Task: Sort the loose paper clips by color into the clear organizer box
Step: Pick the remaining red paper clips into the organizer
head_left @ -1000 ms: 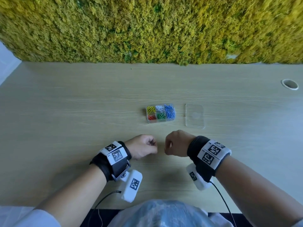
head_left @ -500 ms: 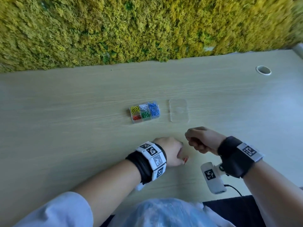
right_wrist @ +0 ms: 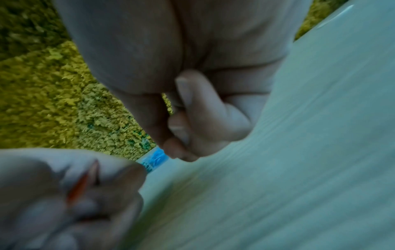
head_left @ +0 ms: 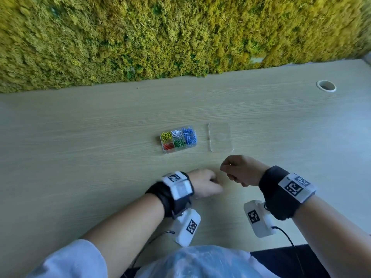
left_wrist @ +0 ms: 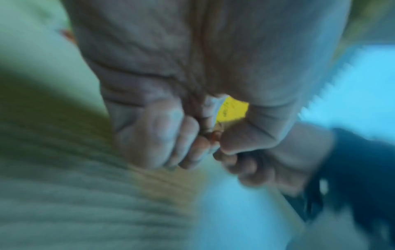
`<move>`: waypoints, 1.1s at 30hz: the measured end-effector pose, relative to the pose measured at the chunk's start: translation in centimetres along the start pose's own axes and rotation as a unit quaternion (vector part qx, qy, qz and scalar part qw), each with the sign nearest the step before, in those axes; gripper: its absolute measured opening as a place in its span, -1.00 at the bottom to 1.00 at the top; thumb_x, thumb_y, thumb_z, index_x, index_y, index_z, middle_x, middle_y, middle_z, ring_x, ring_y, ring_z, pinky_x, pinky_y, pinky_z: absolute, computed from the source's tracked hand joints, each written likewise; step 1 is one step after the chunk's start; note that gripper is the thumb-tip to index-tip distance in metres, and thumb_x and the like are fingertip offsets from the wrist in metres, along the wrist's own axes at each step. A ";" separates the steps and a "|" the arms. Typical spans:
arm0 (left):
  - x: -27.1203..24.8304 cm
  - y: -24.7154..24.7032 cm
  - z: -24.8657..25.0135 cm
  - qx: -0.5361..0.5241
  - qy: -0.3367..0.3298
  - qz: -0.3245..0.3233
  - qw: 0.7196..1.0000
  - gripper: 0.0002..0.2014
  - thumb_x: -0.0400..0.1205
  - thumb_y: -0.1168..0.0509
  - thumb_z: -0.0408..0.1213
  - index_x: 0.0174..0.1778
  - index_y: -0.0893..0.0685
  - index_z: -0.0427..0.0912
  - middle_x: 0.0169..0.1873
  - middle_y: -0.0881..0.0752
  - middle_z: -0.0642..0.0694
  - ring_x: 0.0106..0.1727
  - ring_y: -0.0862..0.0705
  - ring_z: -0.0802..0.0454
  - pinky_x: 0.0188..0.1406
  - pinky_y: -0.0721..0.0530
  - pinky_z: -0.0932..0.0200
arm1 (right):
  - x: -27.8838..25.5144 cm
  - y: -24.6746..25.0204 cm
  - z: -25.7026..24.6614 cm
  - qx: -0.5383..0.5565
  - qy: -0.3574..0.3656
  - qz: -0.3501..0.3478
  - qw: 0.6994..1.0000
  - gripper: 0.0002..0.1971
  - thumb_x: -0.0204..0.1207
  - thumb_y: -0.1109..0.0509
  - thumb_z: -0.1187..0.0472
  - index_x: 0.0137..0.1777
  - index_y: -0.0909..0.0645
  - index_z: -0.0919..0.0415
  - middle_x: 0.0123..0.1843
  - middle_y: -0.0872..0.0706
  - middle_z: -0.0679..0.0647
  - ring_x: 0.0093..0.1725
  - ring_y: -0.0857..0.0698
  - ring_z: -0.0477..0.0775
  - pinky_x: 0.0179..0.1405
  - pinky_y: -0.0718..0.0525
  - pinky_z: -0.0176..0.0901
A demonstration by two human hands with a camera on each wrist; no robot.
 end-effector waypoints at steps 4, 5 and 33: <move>-1.8 2.2 -3.2 -0.425 -0.019 -0.012 0.905 -0.79 0.55 -0.07 -0.61 -0.25 -0.39 -0.20 -0.41 -0.43 -0.09 -0.56 -0.41 0.15 -0.77 -0.37 0.35 | 1.0 -1.0 -1.6 -0.019 0.003 -0.027 0.999 -0.77 0.61 -0.11 0.33 -0.14 -0.57 0.10 -0.41 -0.57 0.03 -0.51 -0.41 -0.03 -0.65 -0.35 -0.30; -2.0 3.0 -4.0 -0.455 -0.025 0.007 0.890 -0.77 0.54 -0.06 -0.64 -0.25 -0.38 -0.21 -0.41 -0.44 -0.10 -0.57 -0.42 0.16 -0.79 -0.37 0.34 | 1.1 -1.3 -2.0 -0.014 0.003 -0.038 0.999 -0.74 0.60 -0.08 0.37 -0.15 -0.57 0.11 -0.42 -0.56 0.04 -0.52 -0.40 -0.03 -0.67 -0.33 -0.31; -3.7 9.8 -8.3 0.093 0.030 0.360 0.928 -0.69 0.55 -0.28 -0.39 0.22 -0.61 -0.09 0.16 -0.62 -0.12 0.11 -0.61 -0.08 0.11 -0.62 0.09 | 2.2 -3.5 -8.1 -0.279 0.116 0.010 0.953 -0.69 0.58 -0.17 0.36 0.23 -0.60 0.12 0.18 -0.65 0.07 -0.01 -0.61 0.00 -0.14 -0.61 -0.24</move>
Point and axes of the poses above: each hand's wrist, its own x-axis towards the middle knuckle, its own y-axis out of the back of the hand, z = x × y, the point moved 2 cm from there along x, towards the middle knuckle
